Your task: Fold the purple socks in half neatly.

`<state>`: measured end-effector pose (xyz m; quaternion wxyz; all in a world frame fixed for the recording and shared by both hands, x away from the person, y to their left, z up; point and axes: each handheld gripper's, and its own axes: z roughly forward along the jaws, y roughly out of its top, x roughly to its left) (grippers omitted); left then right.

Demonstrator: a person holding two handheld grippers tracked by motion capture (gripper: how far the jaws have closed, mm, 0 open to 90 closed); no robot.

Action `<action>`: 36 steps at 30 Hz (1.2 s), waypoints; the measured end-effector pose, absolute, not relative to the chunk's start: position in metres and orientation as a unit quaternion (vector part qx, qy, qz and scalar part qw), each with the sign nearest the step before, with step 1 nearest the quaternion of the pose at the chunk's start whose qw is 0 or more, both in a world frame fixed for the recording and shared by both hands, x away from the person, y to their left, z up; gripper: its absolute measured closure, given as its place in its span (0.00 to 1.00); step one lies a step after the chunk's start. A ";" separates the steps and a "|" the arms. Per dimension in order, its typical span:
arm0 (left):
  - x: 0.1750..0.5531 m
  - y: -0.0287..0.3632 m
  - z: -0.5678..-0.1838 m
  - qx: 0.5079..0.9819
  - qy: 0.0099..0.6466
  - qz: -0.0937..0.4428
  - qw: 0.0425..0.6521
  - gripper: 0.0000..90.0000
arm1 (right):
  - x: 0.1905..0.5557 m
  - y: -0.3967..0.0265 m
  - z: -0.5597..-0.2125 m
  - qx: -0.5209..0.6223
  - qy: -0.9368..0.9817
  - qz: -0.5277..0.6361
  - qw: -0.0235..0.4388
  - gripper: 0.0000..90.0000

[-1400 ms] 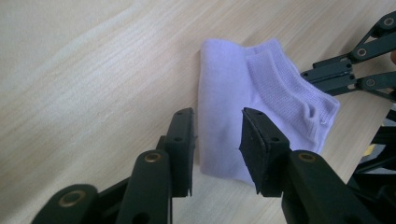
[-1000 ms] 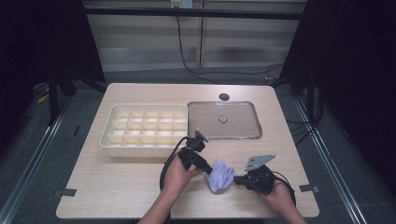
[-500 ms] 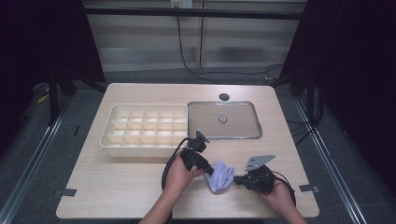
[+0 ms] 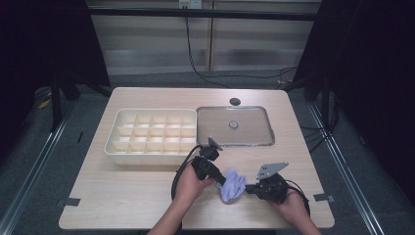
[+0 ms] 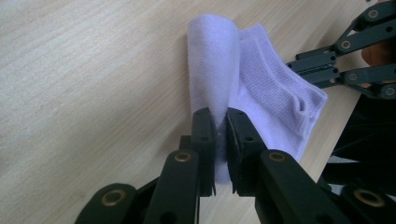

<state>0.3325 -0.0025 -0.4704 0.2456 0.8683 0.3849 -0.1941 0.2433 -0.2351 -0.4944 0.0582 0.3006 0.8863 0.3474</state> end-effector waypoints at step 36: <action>0.326 -0.010 -0.453 0.879 0.367 -0.175 0.247 0.93 | 0.239 -0.226 -0.489 0.286 0.892 0.347 0.054 0.97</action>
